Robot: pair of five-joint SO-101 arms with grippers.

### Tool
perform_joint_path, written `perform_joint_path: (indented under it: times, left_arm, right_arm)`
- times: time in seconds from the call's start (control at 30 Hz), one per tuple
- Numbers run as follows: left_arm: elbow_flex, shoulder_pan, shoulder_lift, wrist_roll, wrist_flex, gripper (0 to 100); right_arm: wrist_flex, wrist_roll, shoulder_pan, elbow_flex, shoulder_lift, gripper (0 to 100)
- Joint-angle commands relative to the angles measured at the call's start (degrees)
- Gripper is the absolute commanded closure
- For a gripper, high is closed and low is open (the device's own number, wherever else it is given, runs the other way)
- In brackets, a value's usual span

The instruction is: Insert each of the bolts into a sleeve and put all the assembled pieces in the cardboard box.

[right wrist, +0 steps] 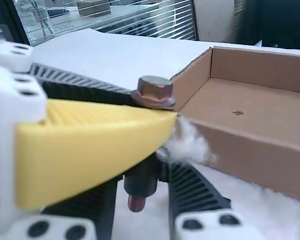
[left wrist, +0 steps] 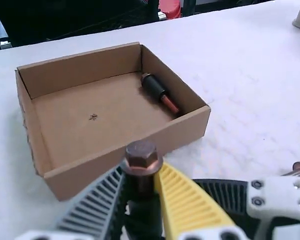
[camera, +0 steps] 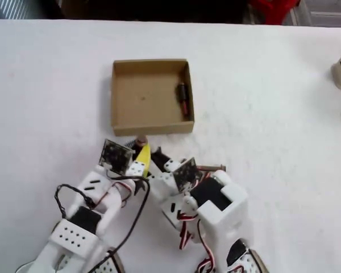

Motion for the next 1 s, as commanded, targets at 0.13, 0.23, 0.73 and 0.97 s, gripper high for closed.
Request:
perform_joint_path:
  times: [0.13, 0.23, 0.73, 0.97]
  left_arm:
    - [-0.3, 0.1, 0.9, -1.0, 4.6, 75]
    - [-0.3, 0.0, 0.9, -0.9, 4.6, 68]
    - [-8.8, -9.0, 0.9, 11.6, 5.0, 67]
    - [-12.7, -11.6, 0.8, 18.5, 5.0, 67]
  right_arm:
    - [-0.2, -0.4, 0.2, -0.1, -0.6, 98.3]
    - [-0.2, -0.4, 0.2, -0.2, -0.6, 98.3]
    - [0.0, -0.4, 0.2, -0.4, -0.5, 98.3]
    - [0.0, -0.4, 0.1, -0.4, -0.5, 98.3]
